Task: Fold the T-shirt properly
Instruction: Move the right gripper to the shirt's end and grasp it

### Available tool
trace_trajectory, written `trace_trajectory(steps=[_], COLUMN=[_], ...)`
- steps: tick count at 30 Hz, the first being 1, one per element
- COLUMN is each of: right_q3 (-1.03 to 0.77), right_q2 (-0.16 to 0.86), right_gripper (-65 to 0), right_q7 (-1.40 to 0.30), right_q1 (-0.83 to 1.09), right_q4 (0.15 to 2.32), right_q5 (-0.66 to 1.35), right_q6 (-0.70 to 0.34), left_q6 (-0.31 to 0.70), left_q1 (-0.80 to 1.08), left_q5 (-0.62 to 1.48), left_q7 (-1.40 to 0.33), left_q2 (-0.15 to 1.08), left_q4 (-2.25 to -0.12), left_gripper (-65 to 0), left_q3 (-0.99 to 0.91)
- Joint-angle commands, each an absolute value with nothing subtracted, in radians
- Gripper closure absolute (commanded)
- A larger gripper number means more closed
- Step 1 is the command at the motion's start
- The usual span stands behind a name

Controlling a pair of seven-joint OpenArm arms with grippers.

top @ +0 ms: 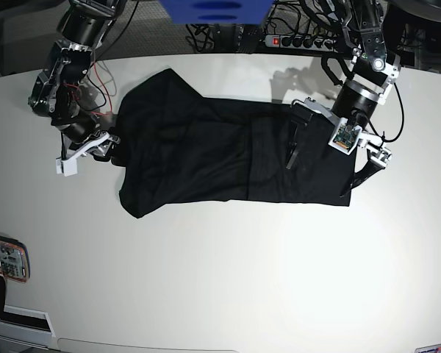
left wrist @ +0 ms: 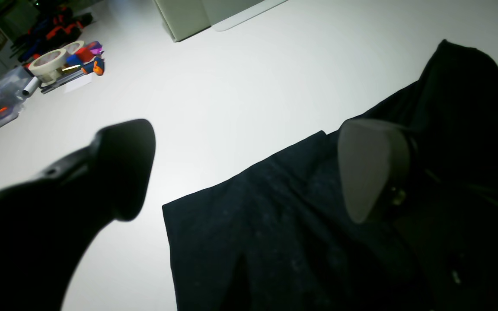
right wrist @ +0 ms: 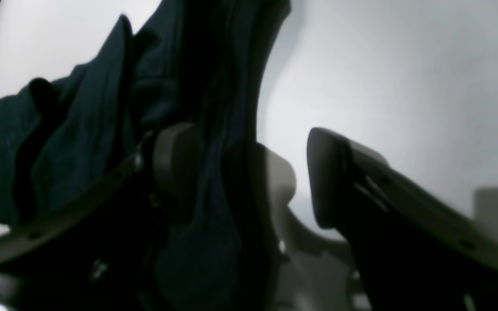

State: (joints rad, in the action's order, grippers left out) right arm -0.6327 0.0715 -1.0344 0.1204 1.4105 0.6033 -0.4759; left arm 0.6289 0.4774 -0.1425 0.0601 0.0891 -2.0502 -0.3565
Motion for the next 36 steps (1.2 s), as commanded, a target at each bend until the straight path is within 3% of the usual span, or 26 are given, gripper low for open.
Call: trace_trajectory(steps=[1,16,27,34,36], right_q3=[-0.605,-0.392,-0.377,-0.326,-0.325], right_q2=[0.073,0.047,0.047,0.047,0.047], right_gripper=[-38.2,-38.2,-38.2,-37.9,-34.9], right_q7=[-1.095,-1.089,-1.09,-1.084,-1.084], right_q1=[0.127,0.127,0.127,0.127,0.127], right_q4=[1.405,1.403,1.399,1.273,1.271], right_q5=[0.547,0.547,0.547,0.55,0.55], right_q6=[-0.443,-0.412,-0.412,-0.412,-0.412], left_q6=[0.624,0.624,0.624,0.624,0.624], left_q1=[0.476,0.478,0.478,0.481,0.492], left_q5=[-0.122,-0.122,-0.122,-0.122,-0.122], left_q7=[0.09,0.09,0.09,0.09,0.09], left_q2=[0.091,0.093,0.094,0.096,0.096], left_q4=[-2.071,-2.071,-2.071,-2.071,-2.071], left_gripper=[-64.7,-64.7,-64.7,-64.7,-64.7], left_q3=[-0.358,-0.358,-0.358,-0.358,-0.358])
